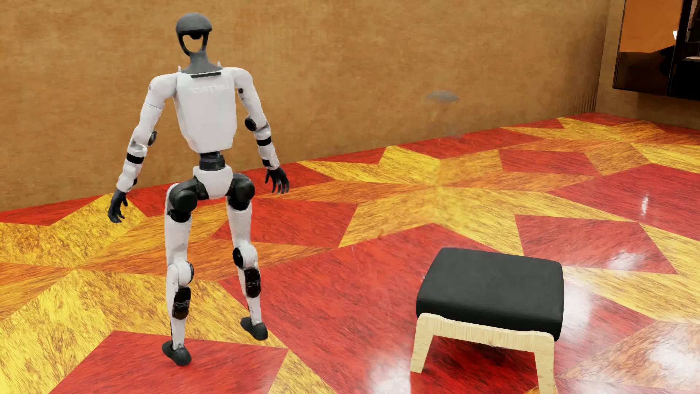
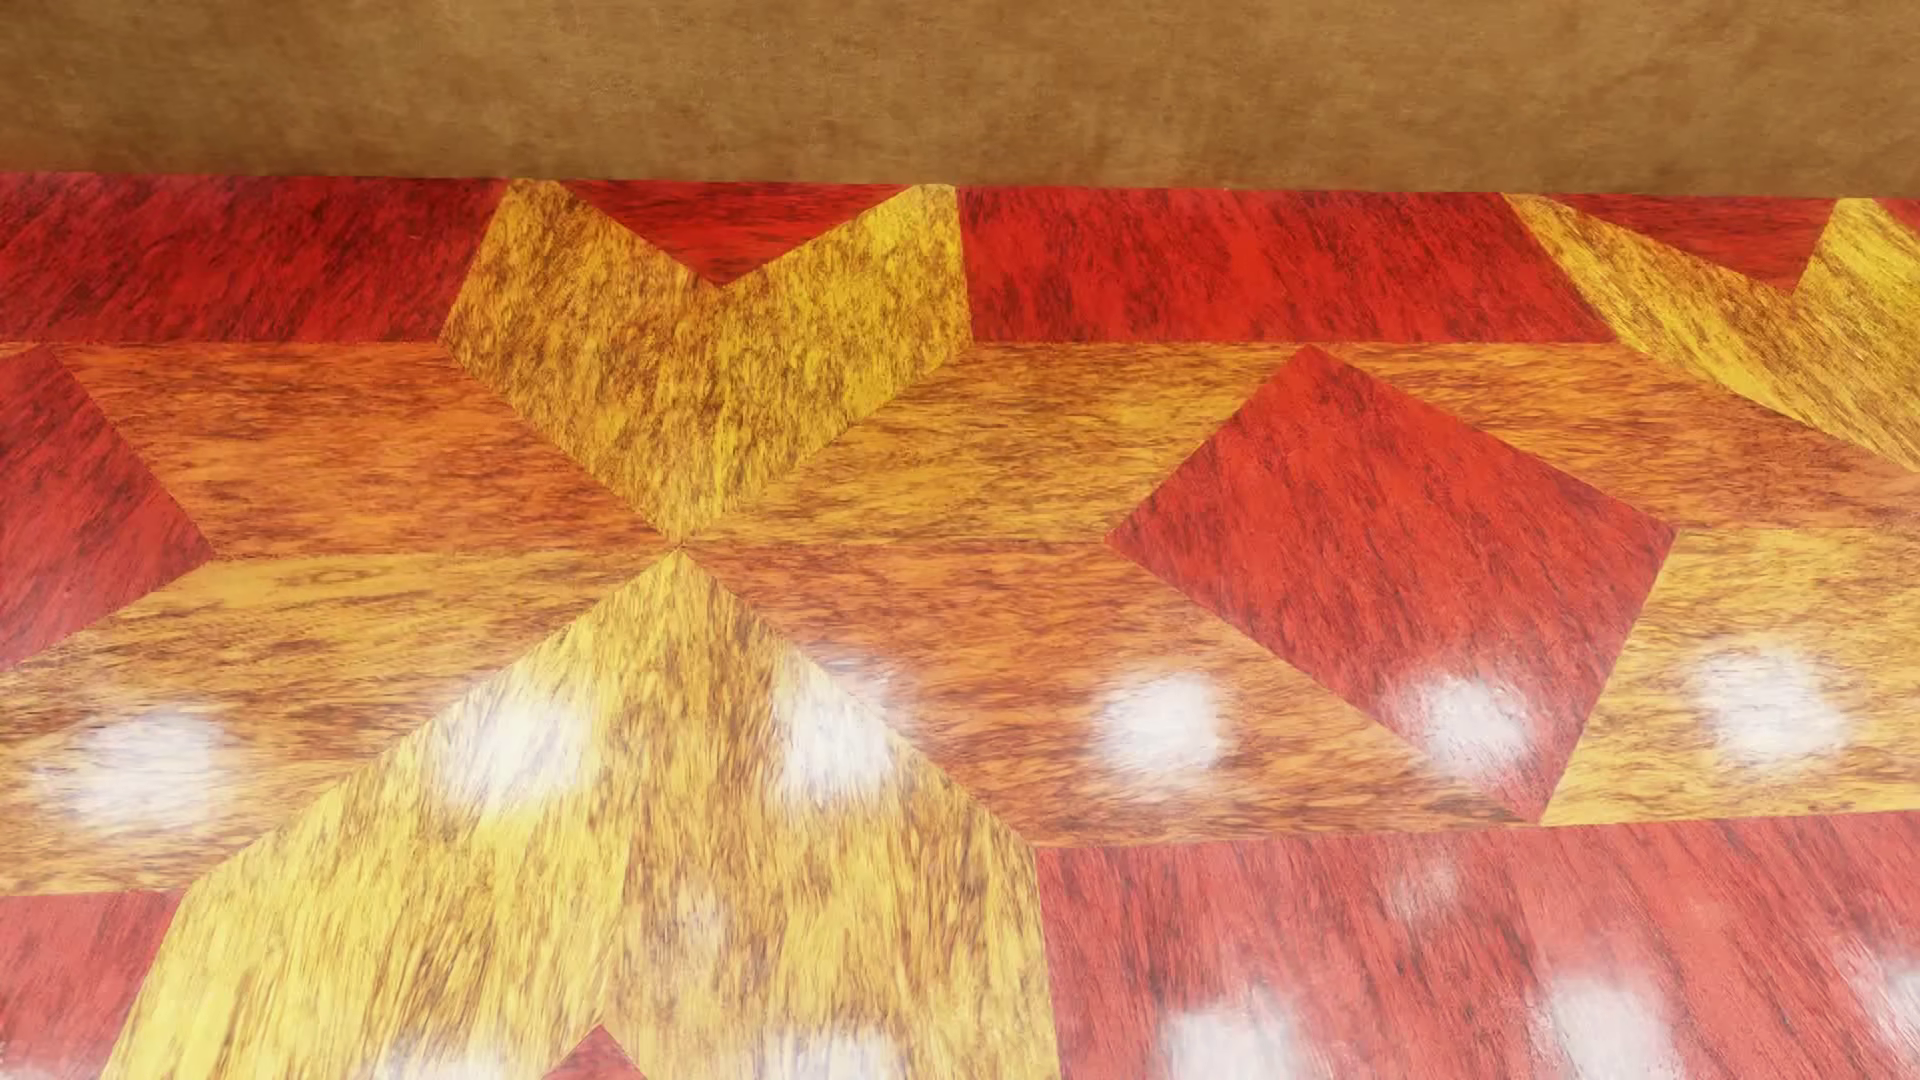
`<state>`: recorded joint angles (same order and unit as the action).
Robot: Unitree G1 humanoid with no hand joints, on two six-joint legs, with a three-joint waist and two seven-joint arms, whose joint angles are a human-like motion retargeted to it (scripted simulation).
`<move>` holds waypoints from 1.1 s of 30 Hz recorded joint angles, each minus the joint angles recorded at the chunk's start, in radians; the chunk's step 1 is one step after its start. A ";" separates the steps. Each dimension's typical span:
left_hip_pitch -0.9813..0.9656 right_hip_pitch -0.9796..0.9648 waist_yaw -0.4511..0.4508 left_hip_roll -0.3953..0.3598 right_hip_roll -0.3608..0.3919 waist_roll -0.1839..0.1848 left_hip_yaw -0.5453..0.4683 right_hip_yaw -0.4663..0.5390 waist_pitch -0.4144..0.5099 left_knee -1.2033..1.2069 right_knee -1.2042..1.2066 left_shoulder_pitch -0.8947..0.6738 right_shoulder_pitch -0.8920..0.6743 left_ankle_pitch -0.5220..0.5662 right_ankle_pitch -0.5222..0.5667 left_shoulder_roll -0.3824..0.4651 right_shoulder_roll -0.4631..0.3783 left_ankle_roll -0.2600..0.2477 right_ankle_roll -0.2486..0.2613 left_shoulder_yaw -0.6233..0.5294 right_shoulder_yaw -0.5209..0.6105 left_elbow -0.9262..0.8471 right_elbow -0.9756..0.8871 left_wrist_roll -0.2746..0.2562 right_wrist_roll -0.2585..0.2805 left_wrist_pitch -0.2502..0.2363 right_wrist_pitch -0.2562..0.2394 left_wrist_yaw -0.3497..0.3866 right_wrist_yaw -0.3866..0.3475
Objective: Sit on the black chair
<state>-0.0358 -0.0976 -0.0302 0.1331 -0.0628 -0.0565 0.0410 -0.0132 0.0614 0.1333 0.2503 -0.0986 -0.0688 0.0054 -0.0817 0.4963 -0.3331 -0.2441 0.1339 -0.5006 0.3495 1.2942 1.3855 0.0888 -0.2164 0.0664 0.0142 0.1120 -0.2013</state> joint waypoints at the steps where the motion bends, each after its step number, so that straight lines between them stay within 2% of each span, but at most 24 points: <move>1: 0.002 0.000 0.001 -0.006 -0.006 0.002 0.000 -0.001 0.000 0.000 0.000 -0.004 0.003 -0.003 0.003 -0.006 0.003 0.001 0.004 0.003 0.003 0.001 0.002 -0.002 -0.002 -0.003 0.000 0.006 0.005; 4: 0.005 -0.001 0.002 -0.022 -0.026 0.002 0.008 -0.004 0.002 0.017 0.004 -0.006 0.013 -0.025 0.011 -0.007 0.003 0.010 0.009 0.005 0.009 -0.006 -0.006 0.008 -0.025 -0.011 0.006 0.004 0.017; 7: 0.004 -0.006 0.006 -0.047 -0.044 0.003 -0.012 0.009 0.007 0.067 0.013 0.002 0.003 -0.104 0.020 -0.009 -0.011 0.035 0.012 -0.002 0.007 -0.016 -0.012 0.015 -0.024 -0.020 0.009 -0.001 0.025; 9: 0.000 -0.014 0.010 -0.064 -0.052 0.005 -0.035 0.023 0.007 0.102 0.016 0.011 0.001 -0.131 0.033 -0.017 -0.015 0.028 0.020 -0.009 0.015 -0.024 -0.018 0.015 -0.009 -0.023 0.006 -0.010 0.013; 11: 0.005 -0.034 0.003 -0.063 -0.055 0.001 0.000 0.035 0.011 0.106 0.013 0.017 -0.014 -0.103 0.056 -0.012 -0.011 0.039 0.025 -0.013 0.005 -0.040 -0.026 0.036 -0.020 -0.025 0.002 -0.022 0.004; 14: 0.029 -0.082 -0.023 -0.058 -0.048 -0.016 0.047 0.064 0.026 0.077 0.008 0.023 -0.031 -0.124 0.092 0.014 0.009 0.035 0.044 -0.048 -0.016 -0.052 -0.053 0.047 -0.028 -0.031 -0.002 -0.040 0.001; 15: 0.040 -0.109 -0.030 -0.057 -0.038 -0.019 0.059 0.074 0.031 0.057 0.017 0.028 -0.032 -0.128 0.099 0.035 0.018 0.046 0.049 -0.058 -0.013 -0.069 -0.064 0.069 -0.044 -0.030 -0.009 -0.052 0.007; 18: 0.084 -0.140 -0.053 -0.051 -0.023 -0.028 0.111 0.040 0.060 0.017 0.091 0.031 -0.029 -0.126 0.067 0.064 0.028 0.079 0.019 -0.041 -0.041 -0.075 -0.064 0.056 -0.101 -0.043 -0.013 -0.035 0.047; 20: 0.114 -0.141 -0.058 -0.047 -0.041 -0.028 0.143 0.016 0.068 0.010 0.130 0.039 -0.015 -0.130 0.053 0.070 0.021 0.113 0.012 -0.035 -0.063 -0.070 -0.055 0.058 -0.117 -0.048 -0.016 -0.029 0.071; 24: 0.185 -0.152 -0.055 -0.040 -0.101 -0.020 0.195 -0.015 0.076 0.001 0.112 0.054 0.004 -0.142 0.052 0.059 0.004 0.173 0.019 -0.009 -0.107 -0.073 -0.046 0.074 -0.118 -0.060 -0.026 -0.028 0.069; 27: 0.247 -0.149 -0.055 -0.039 -0.113 -0.018 0.238 -0.076 0.097 -0.010 0.075 0.035 0.002 -0.105 0.030 0.052 -0.005 0.222 -0.016 -0.022 -0.136 -0.075 -0.045 0.094 -0.151 -0.075 -0.058 -0.020 0.067; 28: 0.252 -0.186 -0.064 -0.046 -0.081 -0.026 0.238 -0.056 0.039 -0.041 0.093 0.066 0.047 -0.155 -0.004 0.043 -0.003 0.143 -0.001 -0.007 -0.117 -0.071 -0.079 0.014 -0.101 -0.052 0.027 0.041 0.089; 29: 0.262 -0.173 -0.063 -0.039 -0.060 -0.024 0.244 -0.062 0.035 -0.023 0.075 0.069 0.058 -0.147 0.011 0.043 -0.005 0.138 -0.010 -0.007 -0.119 -0.086 -0.083 0.012 -0.110 -0.054 0.025 0.046 0.094; 30: 0.259 -0.167 -0.063 -0.007 -0.034 -0.013 0.245 -0.040 0.033 0.031 0.048 0.069 0.063 -0.147 0.083 0.039 -0.006 0.112 0.012 -0.003 -0.102 -0.092 -0.080 -0.006 -0.106 -0.060 0.022 0.067 0.090; 31: 0.253 -0.166 -0.064 0.033 -0.001 -0.002 0.241 -0.011 0.033 0.098 0.062 0.070 0.067 -0.145 0.083 0.034 -0.009 0.070 0.000 -0.002 -0.071 -0.086 -0.077 -0.027 -0.108 -0.064 0.015 0.083 0.093; 33: 0.211 -0.105 -0.057 0.110 0.044 -0.005 0.241 -0.031 0.045 0.297 0.034 0.079 0.079 -0.088 0.078 0.051 -0.011 -0.014 -0.048 -0.009 -0.052 -0.104 -0.089 -0.060 -0.116 -0.058 0.013 0.066 0.087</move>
<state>0.1753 -0.2027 -0.0873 0.2435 -0.0187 -0.0619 0.2819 -0.0443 0.1068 0.4304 0.2839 -0.0201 0.0106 -0.0826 -0.0033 0.5472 -0.3442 -0.2585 0.0856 -0.5100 0.2976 1.1901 1.2966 0.0288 -0.3320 0.0084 0.0272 0.1780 -0.1139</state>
